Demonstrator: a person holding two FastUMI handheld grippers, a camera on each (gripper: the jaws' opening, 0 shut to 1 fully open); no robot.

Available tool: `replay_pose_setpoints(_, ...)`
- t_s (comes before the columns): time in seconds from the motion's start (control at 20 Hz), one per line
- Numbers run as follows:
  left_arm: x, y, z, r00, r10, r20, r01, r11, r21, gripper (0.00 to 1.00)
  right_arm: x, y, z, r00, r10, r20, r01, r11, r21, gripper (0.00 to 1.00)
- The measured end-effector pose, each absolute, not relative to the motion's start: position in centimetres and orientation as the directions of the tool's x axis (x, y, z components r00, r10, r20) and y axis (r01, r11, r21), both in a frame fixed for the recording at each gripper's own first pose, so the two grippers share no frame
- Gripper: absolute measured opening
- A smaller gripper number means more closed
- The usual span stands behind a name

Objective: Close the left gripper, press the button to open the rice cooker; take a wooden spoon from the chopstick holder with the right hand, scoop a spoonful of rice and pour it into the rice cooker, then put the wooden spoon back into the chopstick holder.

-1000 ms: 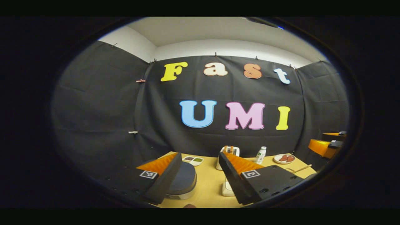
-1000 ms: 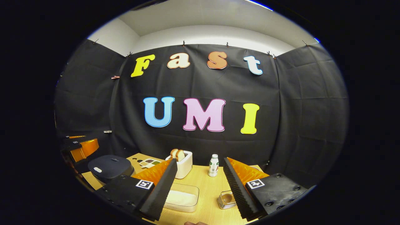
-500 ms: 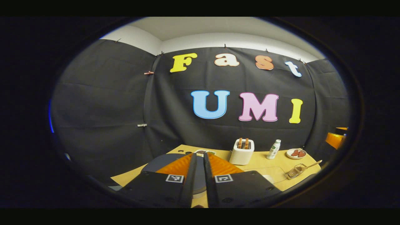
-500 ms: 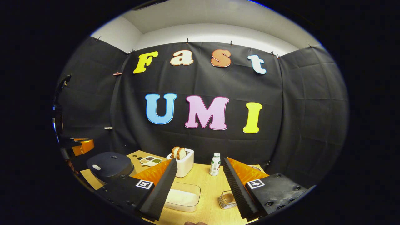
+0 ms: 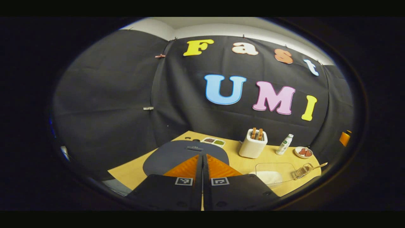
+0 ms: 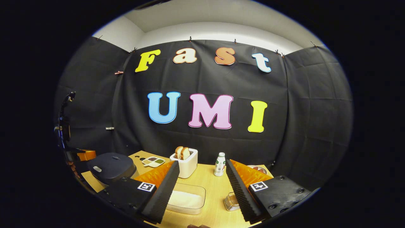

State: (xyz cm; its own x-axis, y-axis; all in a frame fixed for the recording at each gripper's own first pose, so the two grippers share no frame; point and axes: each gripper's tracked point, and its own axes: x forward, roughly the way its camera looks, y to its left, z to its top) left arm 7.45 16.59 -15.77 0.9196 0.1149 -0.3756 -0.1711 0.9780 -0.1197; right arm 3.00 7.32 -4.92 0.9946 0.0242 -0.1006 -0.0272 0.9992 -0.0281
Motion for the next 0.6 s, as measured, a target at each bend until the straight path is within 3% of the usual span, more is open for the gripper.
replay_pose_setpoints(0.1, 7.5, 17.7, -17.5, 0.901, 0.130, -0.415, -0.195, 0.973, -0.120, 0.05, 3.1, 7.3, -5.3, 0.994, 0.022, -0.109, -0.025, 0.999, -0.032, 0.93)
replay_pose_setpoints(0.2, 7.3, 18.2, -18.6, 0.891, 0.141, -0.431, -0.204, 0.974, -0.103, 0.08, 3.1, 7.3, -5.8, 0.992, 0.021, -0.122, -0.025, 0.999, -0.032, 0.93)
replay_pose_setpoints(0.6, 6.8, 18.7, -23.2, 0.829, 0.146, -0.540, -0.222, 0.972, -0.078, 0.06, 3.3, 6.8, -6.6, 0.989, 0.014, -0.145, -0.020, 0.999, -0.037, 0.93)
